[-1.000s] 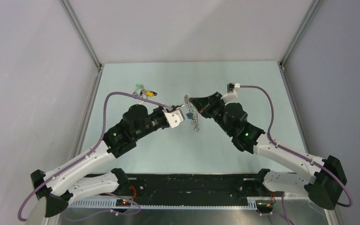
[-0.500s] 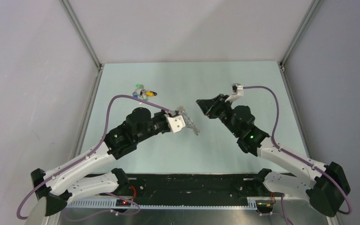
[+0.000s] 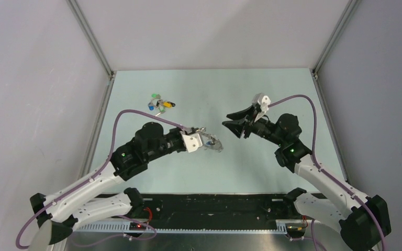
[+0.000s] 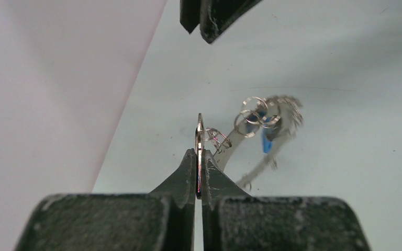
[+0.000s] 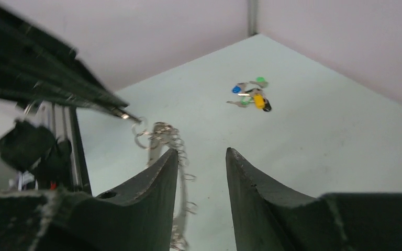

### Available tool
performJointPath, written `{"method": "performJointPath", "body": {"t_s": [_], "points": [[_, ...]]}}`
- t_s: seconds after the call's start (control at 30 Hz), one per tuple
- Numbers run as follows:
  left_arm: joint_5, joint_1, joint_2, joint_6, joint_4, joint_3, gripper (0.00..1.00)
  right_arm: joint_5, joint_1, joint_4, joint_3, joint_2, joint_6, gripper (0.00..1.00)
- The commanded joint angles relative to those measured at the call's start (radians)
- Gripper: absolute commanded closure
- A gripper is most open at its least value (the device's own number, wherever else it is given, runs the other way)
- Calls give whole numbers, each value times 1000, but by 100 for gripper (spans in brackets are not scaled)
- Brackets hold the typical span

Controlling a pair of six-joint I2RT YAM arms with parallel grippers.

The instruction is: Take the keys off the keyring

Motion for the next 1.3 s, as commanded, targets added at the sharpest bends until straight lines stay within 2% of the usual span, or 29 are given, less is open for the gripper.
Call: {"method": "performJointPath", "body": {"t_s": [0.0,0.13,0.37,0.57,1.27], "points": [[37,-4,-26,20,41,-5,100,-240,9,82,3,23,-239,56],[58,-4,-31,28,41,-8,100,-329,28,152,2,72,-308,54],[73,-5,-43,42,40,-16,100,-316,98,165,15,127,-444,50],[91,-4,-46,46,41,-17,100,-317,126,108,65,177,-505,54],[110,-5,-56,58,41,-22,100,-330,173,132,101,252,-510,58]]}}
